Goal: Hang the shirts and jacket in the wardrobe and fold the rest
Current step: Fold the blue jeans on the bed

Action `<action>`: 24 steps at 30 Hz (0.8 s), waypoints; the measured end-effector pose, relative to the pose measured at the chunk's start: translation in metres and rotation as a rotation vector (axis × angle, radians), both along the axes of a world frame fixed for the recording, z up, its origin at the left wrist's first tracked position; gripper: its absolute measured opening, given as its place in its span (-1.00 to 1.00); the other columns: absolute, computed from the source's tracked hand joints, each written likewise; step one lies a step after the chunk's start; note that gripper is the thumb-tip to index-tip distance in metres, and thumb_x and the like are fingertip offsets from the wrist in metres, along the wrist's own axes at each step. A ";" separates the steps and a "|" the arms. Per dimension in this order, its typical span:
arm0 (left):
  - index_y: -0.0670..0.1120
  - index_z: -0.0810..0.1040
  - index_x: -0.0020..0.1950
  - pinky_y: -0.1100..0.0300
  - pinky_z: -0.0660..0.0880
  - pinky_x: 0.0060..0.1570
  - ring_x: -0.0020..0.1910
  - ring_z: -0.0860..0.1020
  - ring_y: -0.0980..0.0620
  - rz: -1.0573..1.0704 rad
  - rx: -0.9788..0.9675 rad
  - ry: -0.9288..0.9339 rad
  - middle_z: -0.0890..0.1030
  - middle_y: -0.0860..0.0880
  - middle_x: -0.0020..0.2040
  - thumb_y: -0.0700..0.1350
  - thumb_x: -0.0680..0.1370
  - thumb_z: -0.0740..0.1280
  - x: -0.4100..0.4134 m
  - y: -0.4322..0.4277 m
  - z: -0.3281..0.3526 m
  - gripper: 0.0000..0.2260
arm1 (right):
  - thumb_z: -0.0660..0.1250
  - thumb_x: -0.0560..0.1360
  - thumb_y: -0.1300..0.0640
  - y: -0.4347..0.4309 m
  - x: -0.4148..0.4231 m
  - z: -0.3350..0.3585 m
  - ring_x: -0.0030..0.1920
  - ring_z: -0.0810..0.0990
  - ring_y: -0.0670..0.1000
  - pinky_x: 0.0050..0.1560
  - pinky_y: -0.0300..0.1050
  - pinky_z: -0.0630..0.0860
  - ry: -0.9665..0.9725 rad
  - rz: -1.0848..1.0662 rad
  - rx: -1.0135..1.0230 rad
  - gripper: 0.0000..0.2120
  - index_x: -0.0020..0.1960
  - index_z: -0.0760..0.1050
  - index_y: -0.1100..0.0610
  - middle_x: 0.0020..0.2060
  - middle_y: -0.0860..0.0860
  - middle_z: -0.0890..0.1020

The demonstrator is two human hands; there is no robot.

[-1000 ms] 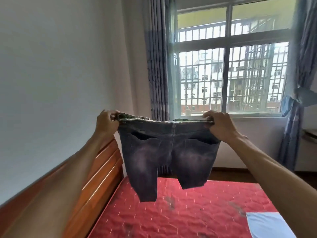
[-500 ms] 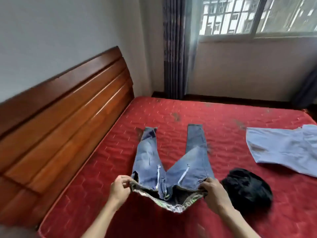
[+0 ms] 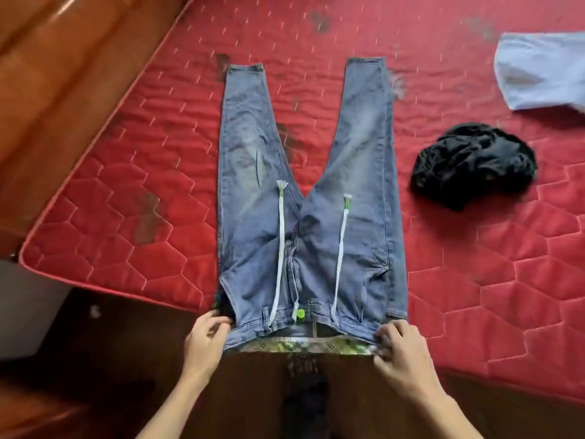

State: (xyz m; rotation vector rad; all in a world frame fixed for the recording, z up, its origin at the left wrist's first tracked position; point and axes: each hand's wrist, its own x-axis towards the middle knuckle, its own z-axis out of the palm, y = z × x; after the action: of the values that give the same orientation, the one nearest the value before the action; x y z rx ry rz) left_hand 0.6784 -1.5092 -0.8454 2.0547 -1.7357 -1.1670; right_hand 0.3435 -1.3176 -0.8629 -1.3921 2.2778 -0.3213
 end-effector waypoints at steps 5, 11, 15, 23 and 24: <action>-0.14 0.54 0.25 -0.13 0.42 0.27 0.28 0.43 -0.23 -0.563 -0.196 -0.545 0.45 -0.21 0.30 0.08 0.22 0.62 -0.013 0.011 -0.005 -0.33 | 0.50 0.31 -0.14 -0.012 0.007 0.000 0.00 0.49 0.04 0.11 -0.01 0.35 0.066 -0.050 0.000 -0.51 0.19 0.53 -0.06 -0.07 -0.06 0.51; -0.23 0.58 0.22 -0.09 0.53 0.08 0.03 0.56 -0.17 -0.514 -0.415 -0.468 0.61 -0.13 0.03 -0.05 0.47 0.22 -0.019 0.025 -0.007 -0.59 | 0.41 0.35 0.13 -0.030 0.021 -0.003 -0.16 0.56 0.15 -0.14 0.01 0.41 0.175 -0.034 -0.110 -0.83 -0.07 0.62 0.12 -0.20 0.00 0.56; -0.16 0.63 0.22 -0.07 0.54 0.08 0.11 0.50 -0.08 -0.370 -0.418 -0.314 0.57 -0.05 0.11 -0.19 0.52 0.29 0.001 0.033 0.004 -0.71 | 0.30 0.41 0.10 -0.014 0.025 0.024 -0.09 0.46 0.05 -0.08 -0.05 0.32 0.018 -0.293 -0.241 -0.87 -0.11 0.58 0.12 -0.14 -0.03 0.56; 0.08 0.61 0.07 -0.03 0.41 0.30 0.31 0.47 -0.22 -0.059 0.222 -0.195 0.49 -0.21 0.29 -0.19 0.57 0.33 0.008 0.019 -0.021 -0.82 | 0.37 0.47 0.26 -0.005 0.029 0.017 0.32 0.37 0.15 0.34 -0.05 0.26 -0.259 -0.794 0.014 -0.80 -0.15 0.65 -0.02 0.30 0.13 0.38; 0.04 0.58 0.02 0.01 0.45 0.18 0.20 0.54 -0.19 0.066 0.259 -0.101 0.58 -0.13 0.12 -0.17 0.58 0.34 0.004 0.013 -0.021 -0.89 | 0.36 0.50 0.22 -0.009 0.028 0.018 0.30 0.40 0.13 0.35 -0.07 0.26 -0.298 -0.874 -0.020 -0.87 -0.05 0.62 0.01 0.29 0.12 0.37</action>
State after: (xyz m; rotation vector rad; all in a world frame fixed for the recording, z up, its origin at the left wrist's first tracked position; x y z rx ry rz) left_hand 0.6821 -1.4958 -0.8659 2.3372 -1.6177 -1.3511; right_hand 0.3712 -1.3265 -0.8450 -0.2408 2.4808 -0.7540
